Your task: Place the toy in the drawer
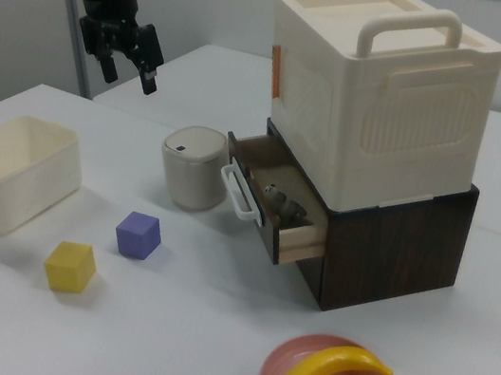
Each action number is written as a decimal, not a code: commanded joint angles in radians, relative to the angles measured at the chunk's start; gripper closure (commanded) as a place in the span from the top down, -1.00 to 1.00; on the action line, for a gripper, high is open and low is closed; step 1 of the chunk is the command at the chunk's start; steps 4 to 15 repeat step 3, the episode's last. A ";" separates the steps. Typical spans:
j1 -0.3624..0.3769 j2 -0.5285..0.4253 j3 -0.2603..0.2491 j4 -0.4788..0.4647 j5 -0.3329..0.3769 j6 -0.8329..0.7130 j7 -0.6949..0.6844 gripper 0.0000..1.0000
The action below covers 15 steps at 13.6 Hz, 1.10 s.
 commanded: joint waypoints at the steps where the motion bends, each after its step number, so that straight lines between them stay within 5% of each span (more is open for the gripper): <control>1: 0.007 -0.022 -0.005 -0.038 0.028 0.037 0.013 1.00; 15: 0.009 -0.020 -0.005 -0.041 0.035 0.037 0.011 1.00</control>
